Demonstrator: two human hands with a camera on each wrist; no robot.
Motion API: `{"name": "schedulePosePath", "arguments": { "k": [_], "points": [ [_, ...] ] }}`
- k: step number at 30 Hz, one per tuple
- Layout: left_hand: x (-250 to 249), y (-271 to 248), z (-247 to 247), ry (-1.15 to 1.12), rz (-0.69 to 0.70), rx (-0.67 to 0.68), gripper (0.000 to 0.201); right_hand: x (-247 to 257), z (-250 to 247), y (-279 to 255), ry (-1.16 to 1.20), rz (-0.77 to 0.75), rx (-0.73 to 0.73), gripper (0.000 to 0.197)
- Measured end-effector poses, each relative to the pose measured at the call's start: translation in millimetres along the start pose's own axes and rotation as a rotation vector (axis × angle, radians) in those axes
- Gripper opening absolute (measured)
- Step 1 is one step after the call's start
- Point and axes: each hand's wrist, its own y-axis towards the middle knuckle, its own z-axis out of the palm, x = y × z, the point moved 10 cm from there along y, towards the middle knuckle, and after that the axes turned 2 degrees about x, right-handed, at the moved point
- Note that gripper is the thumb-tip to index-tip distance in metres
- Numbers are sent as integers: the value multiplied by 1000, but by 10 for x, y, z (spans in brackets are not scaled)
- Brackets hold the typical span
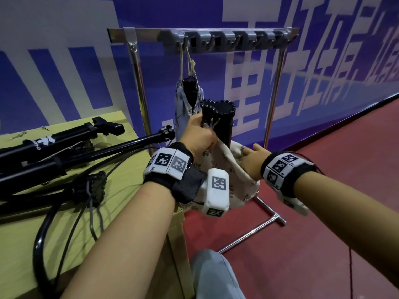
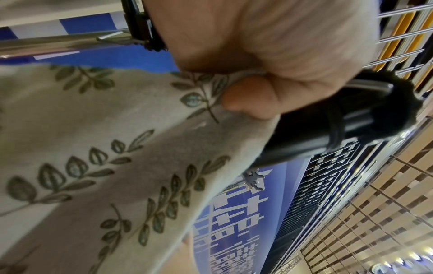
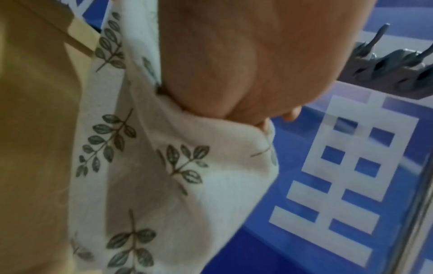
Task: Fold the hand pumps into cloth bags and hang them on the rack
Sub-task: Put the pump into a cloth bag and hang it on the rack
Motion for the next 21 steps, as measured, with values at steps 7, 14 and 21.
{"name": "schedulePosePath", "arguments": {
  "k": [7,14,21],
  "points": [
    [178,125,-78,103,-35,-59,21,-477,-322,-212,-173,35,-348,33],
    [335,154,-150,47,-133,-99,42,-1008,-469,-312,773,83,-769,21],
    [184,118,-197,73,-67,-136,32,-1432,43,-199,1638,345,-895,41]
  ]
}}
